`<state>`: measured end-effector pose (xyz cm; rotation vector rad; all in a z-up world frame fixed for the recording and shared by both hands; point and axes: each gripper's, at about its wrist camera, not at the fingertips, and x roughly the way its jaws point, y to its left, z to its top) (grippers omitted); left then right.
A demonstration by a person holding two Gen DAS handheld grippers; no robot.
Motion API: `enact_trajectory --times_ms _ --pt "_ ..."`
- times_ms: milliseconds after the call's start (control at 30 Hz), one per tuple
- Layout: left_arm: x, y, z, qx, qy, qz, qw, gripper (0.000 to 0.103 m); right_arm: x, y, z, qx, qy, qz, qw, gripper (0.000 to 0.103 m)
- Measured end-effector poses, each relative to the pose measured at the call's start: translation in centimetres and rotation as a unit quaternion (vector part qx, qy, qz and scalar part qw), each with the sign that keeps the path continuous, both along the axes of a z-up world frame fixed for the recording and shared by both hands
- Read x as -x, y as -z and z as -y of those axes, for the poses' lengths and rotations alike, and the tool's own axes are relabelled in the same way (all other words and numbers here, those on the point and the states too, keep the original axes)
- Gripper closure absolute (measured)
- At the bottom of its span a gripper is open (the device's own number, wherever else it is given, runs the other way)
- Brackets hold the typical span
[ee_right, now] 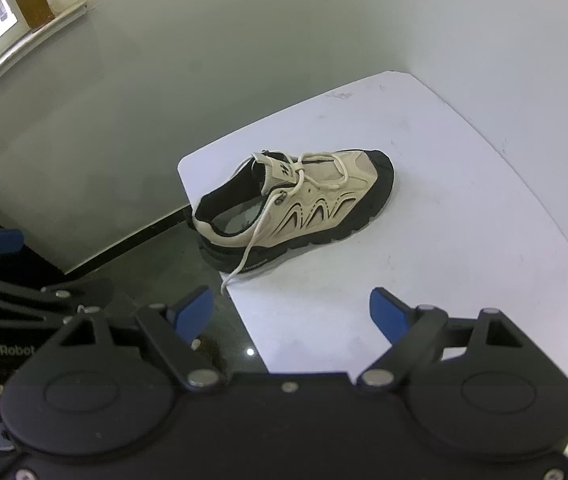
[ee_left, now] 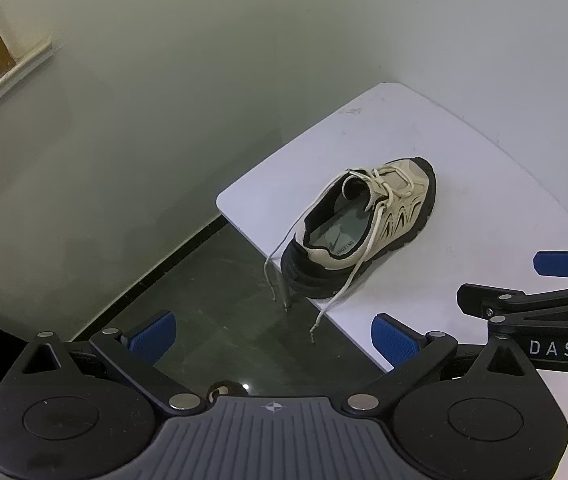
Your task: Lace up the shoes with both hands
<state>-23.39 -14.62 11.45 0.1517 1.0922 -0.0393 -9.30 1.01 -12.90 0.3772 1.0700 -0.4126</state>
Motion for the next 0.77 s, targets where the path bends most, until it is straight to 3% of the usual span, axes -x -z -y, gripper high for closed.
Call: enact_trajectory --times_ms 767 --pt "-0.88 0.08 -0.3 -0.013 0.006 0.001 0.9999 0.0 -0.9 -0.05 -0.06 0.002 -0.005 -0.006 1.0 0.02"
